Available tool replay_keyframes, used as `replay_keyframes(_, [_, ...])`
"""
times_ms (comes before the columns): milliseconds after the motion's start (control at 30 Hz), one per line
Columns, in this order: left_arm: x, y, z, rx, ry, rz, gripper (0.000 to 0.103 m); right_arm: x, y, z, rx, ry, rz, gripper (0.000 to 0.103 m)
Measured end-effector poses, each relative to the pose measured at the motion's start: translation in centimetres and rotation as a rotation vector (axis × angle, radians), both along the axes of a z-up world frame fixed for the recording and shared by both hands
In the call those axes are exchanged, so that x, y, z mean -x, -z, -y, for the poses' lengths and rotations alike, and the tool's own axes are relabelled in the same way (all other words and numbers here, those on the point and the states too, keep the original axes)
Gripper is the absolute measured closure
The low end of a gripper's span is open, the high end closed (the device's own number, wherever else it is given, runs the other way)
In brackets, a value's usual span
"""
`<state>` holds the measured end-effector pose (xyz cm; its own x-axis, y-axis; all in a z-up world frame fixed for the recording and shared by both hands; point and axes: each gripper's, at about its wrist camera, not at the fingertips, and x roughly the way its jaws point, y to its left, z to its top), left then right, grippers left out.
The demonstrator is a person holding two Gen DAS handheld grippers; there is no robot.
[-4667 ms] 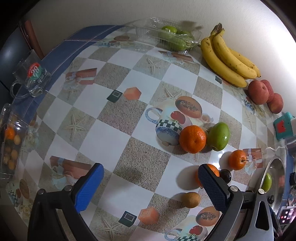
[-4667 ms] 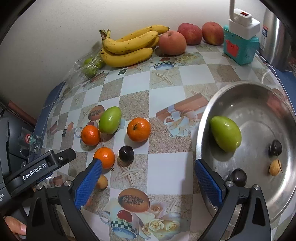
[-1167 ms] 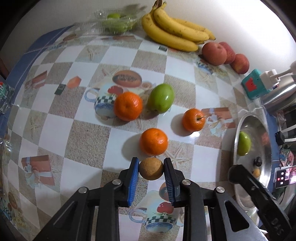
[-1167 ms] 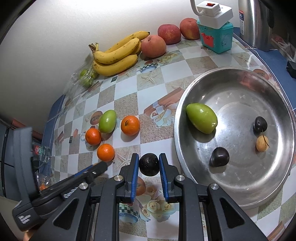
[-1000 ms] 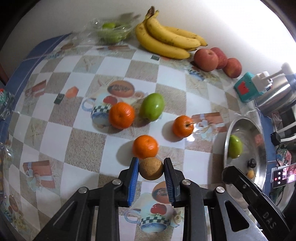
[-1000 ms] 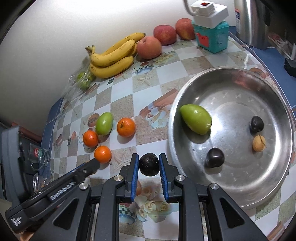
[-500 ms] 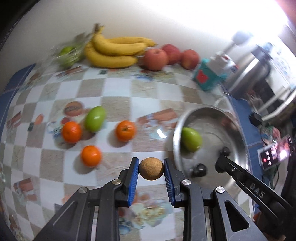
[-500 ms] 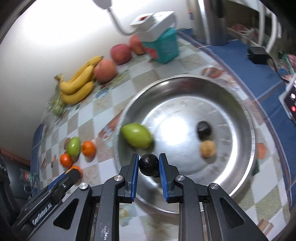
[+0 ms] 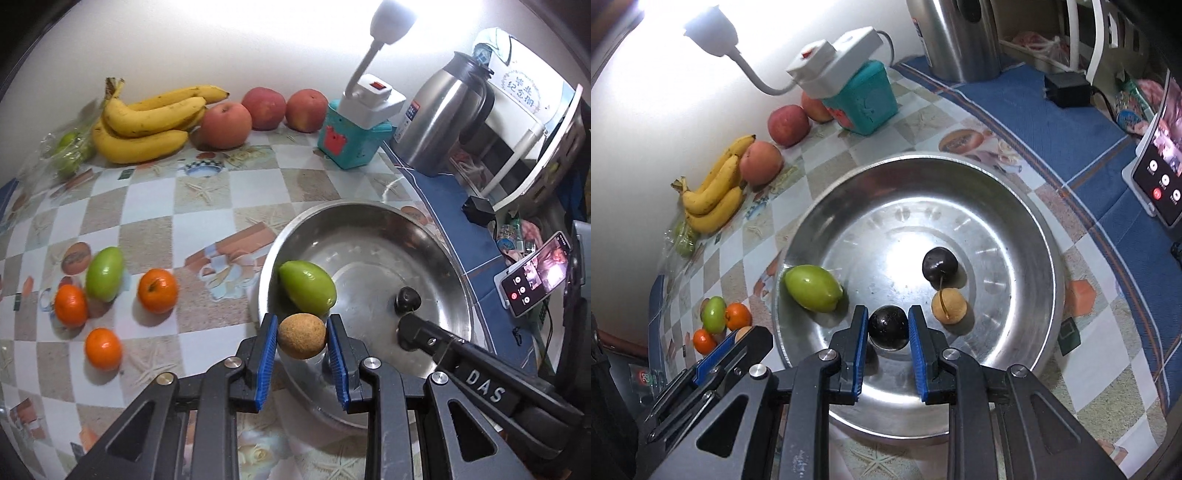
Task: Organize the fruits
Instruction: 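Carry both fruits over the steel basin and open the left tool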
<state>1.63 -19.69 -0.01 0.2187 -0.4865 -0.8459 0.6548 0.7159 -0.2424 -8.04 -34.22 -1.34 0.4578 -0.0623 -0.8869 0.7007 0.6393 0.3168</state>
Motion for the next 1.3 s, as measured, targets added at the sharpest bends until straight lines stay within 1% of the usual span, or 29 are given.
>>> replay_keyframes(167, [-0.1,1.0,0.6,0.01,0.009,-0.005,0.074,-0.3,1.0,0.2,-0.017,0.0,-0.016,0.08])
replay_keyframes(267, [-0.3,1.5,0.8,0.001,0.009,-0.007,0.074,-0.4,1.3,0.2,-0.021,0.002,-0.019,0.08])
replay_keyframes(400, [-0.5,2.1,0.9,0.005,0.006,-0.027,0.074,-0.4,1.8,0.3,-0.023,0.004,-0.032,0.08])
replay_keyframes(633, [-0.1,2.7,1.4,-0.017,0.017,-0.026,0.073,-0.5,2.1,0.3,-0.022,0.003,-0.046,0.079])
replay_keyframes(967, [-0.1,2.5,1.4,-0.012,0.02,-0.022,0.072,-0.7,2.1,0.3,-0.02,0.006,-0.05,0.079])
replay_keyframes(1100, [-0.2,2.3,1.3,-0.01,0.017,-0.023,0.066,-0.5,1.9,0.4,-0.015,0.008,-0.047,0.079])
replay_keyframes(1300, [-0.4,1.6,1.0,0.002,0.007,-0.013,0.066,-0.2,1.2,0.5,-0.005,0.008,-0.027,0.078])
